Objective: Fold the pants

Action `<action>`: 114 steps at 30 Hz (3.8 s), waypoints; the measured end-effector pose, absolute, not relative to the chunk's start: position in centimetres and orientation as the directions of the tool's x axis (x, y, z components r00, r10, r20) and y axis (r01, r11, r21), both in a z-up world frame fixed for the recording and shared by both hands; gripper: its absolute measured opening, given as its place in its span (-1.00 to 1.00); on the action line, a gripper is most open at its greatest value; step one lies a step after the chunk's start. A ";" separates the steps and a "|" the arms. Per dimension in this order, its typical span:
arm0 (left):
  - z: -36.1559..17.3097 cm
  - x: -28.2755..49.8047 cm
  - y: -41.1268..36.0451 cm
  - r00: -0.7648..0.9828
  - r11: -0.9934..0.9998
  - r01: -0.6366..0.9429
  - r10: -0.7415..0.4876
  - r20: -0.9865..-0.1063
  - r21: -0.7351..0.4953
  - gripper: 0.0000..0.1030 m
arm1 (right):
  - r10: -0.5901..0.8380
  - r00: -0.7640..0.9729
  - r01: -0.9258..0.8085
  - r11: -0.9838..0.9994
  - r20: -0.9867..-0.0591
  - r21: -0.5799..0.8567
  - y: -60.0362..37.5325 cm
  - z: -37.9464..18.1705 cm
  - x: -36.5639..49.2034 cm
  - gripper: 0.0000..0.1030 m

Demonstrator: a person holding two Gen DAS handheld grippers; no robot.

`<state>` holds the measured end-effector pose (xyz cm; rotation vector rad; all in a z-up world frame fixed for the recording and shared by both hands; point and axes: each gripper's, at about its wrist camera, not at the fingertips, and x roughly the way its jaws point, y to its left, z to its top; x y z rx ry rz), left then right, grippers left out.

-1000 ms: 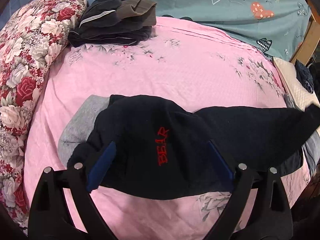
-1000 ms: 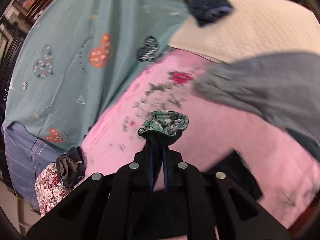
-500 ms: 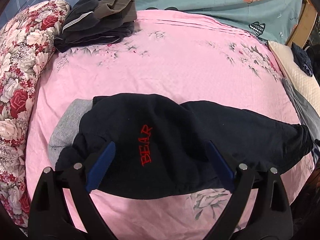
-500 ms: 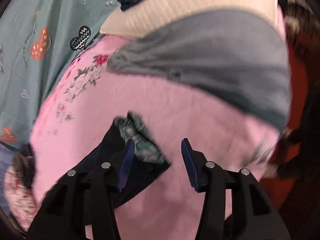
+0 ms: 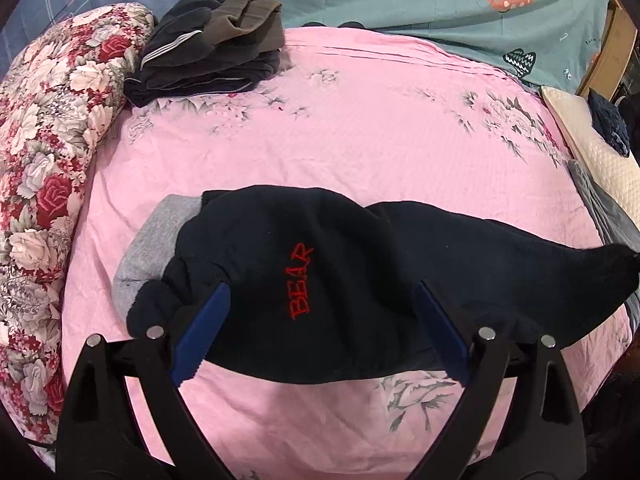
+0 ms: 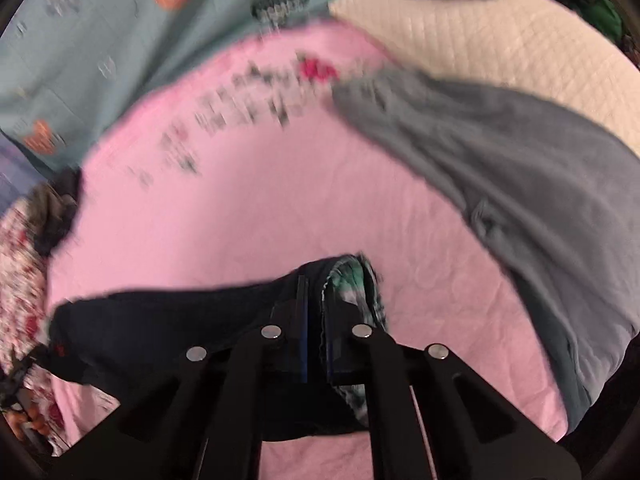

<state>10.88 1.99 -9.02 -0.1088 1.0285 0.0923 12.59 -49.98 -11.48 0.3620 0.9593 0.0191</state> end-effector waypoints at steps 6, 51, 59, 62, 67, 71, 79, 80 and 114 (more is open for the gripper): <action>-9.6 11.1 1.9 0.489 0.990 -0.133 0.022 -0.872 -0.049 0.84 | 0.049 0.537 0.287 0.928 -0.842 0.237 -53.2 -15.0 11.1 -0.83; -12.0 -2.9 19.9 0.547 0.959 -0.263 0.060 -0.835 -0.104 0.88 | 0.388 0.244 -0.908 0.414 -0.889 -0.068 10.8 -14.2 8.4 -0.70; -11.8 2.1 18.2 0.631 0.969 -0.024 -0.175 -0.756 -0.244 0.22 | 0.530 0.388 -0.674 0.721 -0.754 0.160 4.0 -5.7 13.7 -0.71; -12.9 6.2 18.0 0.612 0.953 0.026 -0.255 -0.749 -0.303 -0.35 | 0.518 0.411 -0.665 0.733 -0.751 0.142 3.9 -5.1 13.8 -0.71; -13.8 12.3 18.2 0.584 0.893 0.093 -0.406 -0.703 -0.439 -0.35 | 0.502 0.418 -0.669 0.734 -0.757 0.118 4.9 -5.7 13.6 -0.71; -15.5 15.9 20.1 0.572 0.861 0.057 -0.443 -0.691 -0.505 -0.51 | 0.485 0.434 -0.682 0.728 -0.759 0.075 5.7 -6.2 13.0 -0.71; -15.3 14.9 26.2 0.581 0.887 -0.210 -0.225 -0.782 -0.411 -0.11 | 0.427 0.357 -0.824 0.562 -0.831 -0.066 10.8 -12.5 9.1 -0.71; -14.4 13.8 27.3 0.597 0.892 -0.247 -0.168 -0.784 -0.379 -0.04 | 0.411 0.341 -0.831 0.552 -0.845 -0.067 11.4 -13.9 9.1 -0.69; -8.5 12.8 10.1 0.566 0.970 -0.195 -0.010 -0.825 -0.146 0.74 | 0.175 0.690 0.442 0.667 -0.703 0.600 -50.4 -12.1 -1.5 0.23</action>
